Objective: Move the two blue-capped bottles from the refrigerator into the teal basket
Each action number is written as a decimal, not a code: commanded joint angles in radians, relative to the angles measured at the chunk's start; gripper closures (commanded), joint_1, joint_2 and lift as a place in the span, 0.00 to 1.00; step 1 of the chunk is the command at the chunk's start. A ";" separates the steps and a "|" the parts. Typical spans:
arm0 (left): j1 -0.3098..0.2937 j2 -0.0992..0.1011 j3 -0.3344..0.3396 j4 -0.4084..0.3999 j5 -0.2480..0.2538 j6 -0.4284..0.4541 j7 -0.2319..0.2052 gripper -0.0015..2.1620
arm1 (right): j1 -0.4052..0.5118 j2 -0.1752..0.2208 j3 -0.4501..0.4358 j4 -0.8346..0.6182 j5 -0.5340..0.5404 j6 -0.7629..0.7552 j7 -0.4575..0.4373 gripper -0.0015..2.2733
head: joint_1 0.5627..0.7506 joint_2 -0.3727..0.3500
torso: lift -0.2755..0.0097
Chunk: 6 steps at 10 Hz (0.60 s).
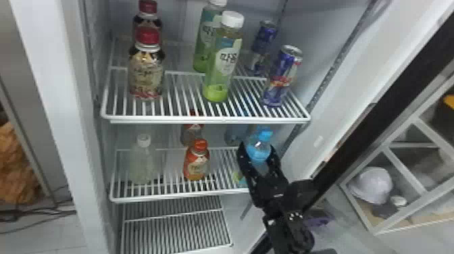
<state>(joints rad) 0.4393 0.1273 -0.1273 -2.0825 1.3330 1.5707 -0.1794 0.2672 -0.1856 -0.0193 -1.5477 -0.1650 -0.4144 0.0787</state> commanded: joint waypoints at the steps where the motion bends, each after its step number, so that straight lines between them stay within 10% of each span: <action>1: 0.000 0.000 0.000 0.000 0.000 0.000 0.000 0.55 | 0.076 0.000 -0.008 -0.098 -0.010 0.031 0.001 0.27 | 0.70 0.03 | 0.49; 6: 0.000 0.000 0.002 0.000 0.000 0.000 0.000 0.55 | 0.246 0.002 -0.027 -0.321 -0.031 0.105 0.024 0.27 | 0.70 0.03 | 0.49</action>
<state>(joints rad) 0.4393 0.1273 -0.1262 -2.0825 1.3330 1.5707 -0.1795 0.4935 -0.1841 -0.0413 -1.8412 -0.1951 -0.3180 0.1029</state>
